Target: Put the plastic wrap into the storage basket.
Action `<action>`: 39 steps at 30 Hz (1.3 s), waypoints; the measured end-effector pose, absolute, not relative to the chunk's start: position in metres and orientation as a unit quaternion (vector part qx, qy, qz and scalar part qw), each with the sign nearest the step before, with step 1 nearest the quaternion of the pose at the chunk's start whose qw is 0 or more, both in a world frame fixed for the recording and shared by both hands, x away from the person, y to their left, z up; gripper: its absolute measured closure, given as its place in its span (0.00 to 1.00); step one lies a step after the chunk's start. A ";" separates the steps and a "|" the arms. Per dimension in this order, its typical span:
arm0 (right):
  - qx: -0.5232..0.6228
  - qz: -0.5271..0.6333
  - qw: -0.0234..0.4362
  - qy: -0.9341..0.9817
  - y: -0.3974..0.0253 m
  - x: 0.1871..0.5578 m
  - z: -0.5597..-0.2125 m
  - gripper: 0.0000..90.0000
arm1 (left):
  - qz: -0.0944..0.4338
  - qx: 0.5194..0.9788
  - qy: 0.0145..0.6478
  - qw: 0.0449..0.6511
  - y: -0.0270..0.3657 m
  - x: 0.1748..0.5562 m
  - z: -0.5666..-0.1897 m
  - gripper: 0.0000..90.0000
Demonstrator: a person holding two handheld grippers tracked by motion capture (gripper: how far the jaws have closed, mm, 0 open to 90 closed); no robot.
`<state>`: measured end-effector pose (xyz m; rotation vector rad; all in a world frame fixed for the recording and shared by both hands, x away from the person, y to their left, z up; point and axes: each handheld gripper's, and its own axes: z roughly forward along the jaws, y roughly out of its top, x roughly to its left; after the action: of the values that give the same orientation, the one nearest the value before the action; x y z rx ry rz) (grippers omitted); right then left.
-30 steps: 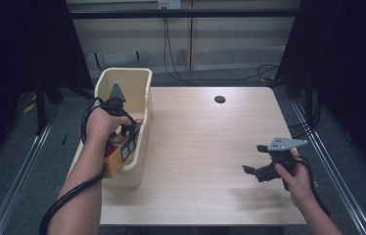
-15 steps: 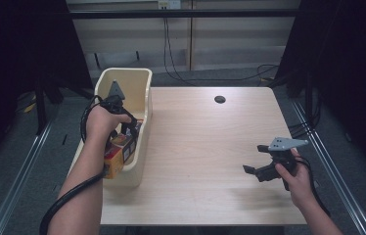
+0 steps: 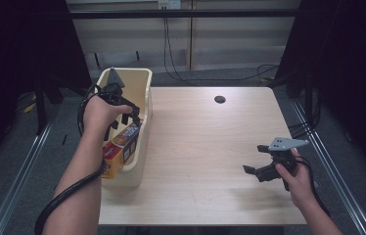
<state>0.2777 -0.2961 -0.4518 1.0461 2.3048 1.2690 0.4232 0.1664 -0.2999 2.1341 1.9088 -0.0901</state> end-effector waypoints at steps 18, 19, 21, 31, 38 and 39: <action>0.362 0.444 0.151 0.806 -0.294 0.277 -0.451 0.01 | -0.034 0.757 0.620 0.204 0.132 0.421 -0.288 0.24; 0.361 0.444 0.152 0.806 -0.294 0.278 -0.451 0.01 | -0.032 0.758 0.619 0.205 0.130 0.421 -0.288 0.24; 0.361 0.445 0.153 0.805 -0.294 0.278 -0.451 0.01 | -0.031 0.760 0.615 0.209 0.125 0.421 -0.288 0.24; 0.360 0.446 0.153 0.805 -0.295 0.277 -0.449 0.01 | -0.039 0.775 0.591 0.221 0.096 0.421 -0.293 0.23; 0.360 0.447 0.152 0.805 -0.296 0.277 -0.449 0.01 | -0.043 0.781 0.581 0.227 0.085 0.423 -0.301 0.23; 0.361 0.448 0.154 0.804 -0.295 0.277 -0.449 0.01 | -0.043 0.781 0.580 0.226 0.083 0.423 -0.303 0.23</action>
<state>0.2768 -0.2955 -0.4495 1.0347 2.3042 1.2834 0.4228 0.0833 -0.3027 2.1543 1.5994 -0.1186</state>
